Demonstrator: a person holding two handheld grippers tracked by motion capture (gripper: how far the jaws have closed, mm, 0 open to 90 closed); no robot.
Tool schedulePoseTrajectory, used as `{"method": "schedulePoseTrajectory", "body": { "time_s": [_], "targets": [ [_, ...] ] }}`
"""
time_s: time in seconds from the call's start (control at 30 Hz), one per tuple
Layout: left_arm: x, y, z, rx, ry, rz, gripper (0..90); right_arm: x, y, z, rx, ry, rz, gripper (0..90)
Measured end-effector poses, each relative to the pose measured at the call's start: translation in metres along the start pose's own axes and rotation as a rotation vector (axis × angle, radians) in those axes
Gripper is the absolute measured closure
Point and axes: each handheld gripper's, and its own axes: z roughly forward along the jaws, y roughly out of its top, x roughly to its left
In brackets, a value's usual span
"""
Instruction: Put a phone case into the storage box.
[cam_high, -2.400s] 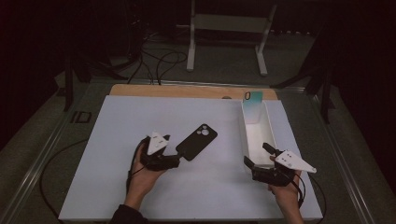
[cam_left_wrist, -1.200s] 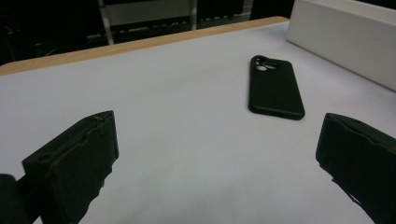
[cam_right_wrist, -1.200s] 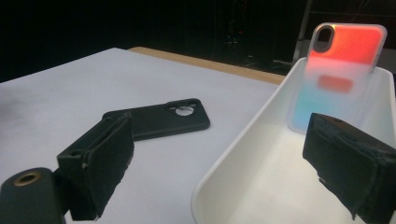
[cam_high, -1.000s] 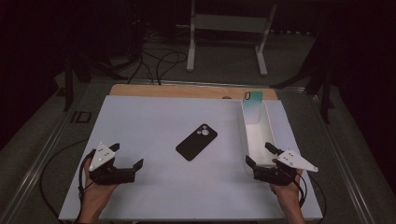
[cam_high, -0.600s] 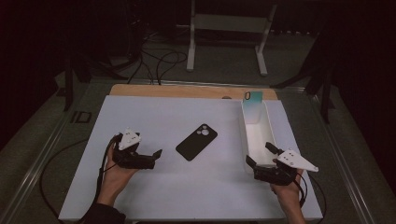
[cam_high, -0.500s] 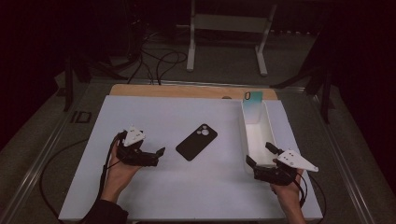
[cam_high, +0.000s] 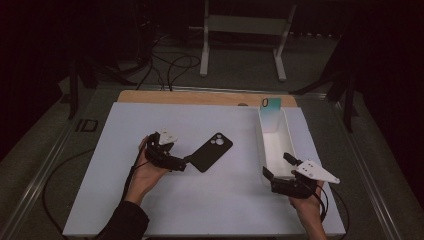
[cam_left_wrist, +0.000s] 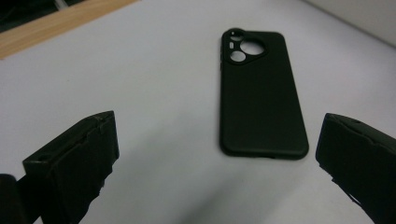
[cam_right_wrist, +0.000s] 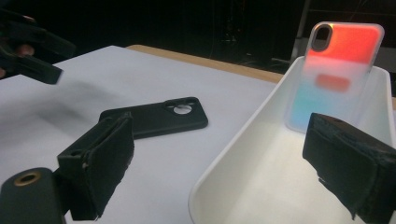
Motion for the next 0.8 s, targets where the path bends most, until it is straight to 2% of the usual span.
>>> {"method": "schedulePoseTrajectory", "body": {
  "time_s": [0.37,0.8],
  "targets": [
    [-0.007,0.016,0.034,0.102,-0.047,0.024,0.8,-0.001,0.001,-0.001,-0.002,0.001,0.002,9.0],
    [-0.017,0.022,0.074,0.226,-0.11,0.016,1.0,0.0,0.001,-0.001,-0.006,0.004,0.001,9.0]
  ]
}}
